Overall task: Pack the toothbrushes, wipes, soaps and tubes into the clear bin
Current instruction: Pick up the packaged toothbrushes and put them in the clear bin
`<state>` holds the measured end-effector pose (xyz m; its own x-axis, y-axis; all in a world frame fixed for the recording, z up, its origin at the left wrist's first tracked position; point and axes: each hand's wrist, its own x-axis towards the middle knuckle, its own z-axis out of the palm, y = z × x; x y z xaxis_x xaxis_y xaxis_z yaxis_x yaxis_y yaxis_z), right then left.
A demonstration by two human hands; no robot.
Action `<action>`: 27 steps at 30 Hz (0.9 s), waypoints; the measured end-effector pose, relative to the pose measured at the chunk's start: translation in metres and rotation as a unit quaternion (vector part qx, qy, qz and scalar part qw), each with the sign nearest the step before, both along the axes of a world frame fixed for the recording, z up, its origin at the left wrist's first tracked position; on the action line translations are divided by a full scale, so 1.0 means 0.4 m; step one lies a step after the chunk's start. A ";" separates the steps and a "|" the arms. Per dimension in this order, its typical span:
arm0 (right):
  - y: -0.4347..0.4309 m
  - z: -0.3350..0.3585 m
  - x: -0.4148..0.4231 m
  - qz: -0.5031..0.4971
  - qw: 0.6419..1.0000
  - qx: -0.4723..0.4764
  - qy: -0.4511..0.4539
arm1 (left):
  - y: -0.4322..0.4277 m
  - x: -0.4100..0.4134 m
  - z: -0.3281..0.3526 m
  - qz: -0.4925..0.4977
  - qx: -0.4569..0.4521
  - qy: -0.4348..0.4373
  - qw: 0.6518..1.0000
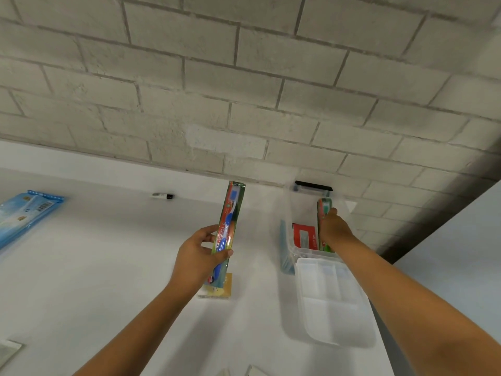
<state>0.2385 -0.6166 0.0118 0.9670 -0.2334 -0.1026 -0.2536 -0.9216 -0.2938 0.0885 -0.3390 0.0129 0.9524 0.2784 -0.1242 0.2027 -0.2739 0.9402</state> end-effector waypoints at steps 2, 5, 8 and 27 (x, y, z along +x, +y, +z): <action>-0.006 -0.009 0.006 0.001 1.000 -0.011 0.001 | -0.001 0.002 -0.001 0.000 -0.001 0.004 1.000; -0.009 -0.018 0.016 -0.003 1.000 -0.007 0.004 | -0.003 0.003 0.002 -0.003 0.002 0.004 1.000; -0.010 -0.017 0.021 -0.006 1.000 -0.006 0.002 | -0.003 0.005 0.008 -0.009 0.007 0.001 1.000; -0.032 0.042 -0.034 0.022 1.000 -0.004 -0.015 | -0.101 0.063 0.111 -0.091 0.017 -0.060 0.994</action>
<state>0.2248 -0.6294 0.0286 0.9791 -0.1908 -0.0709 -0.2033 -0.9339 -0.2940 0.1137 -0.3795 0.0575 0.9948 0.1014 0.0000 0.0334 -0.3275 0.9442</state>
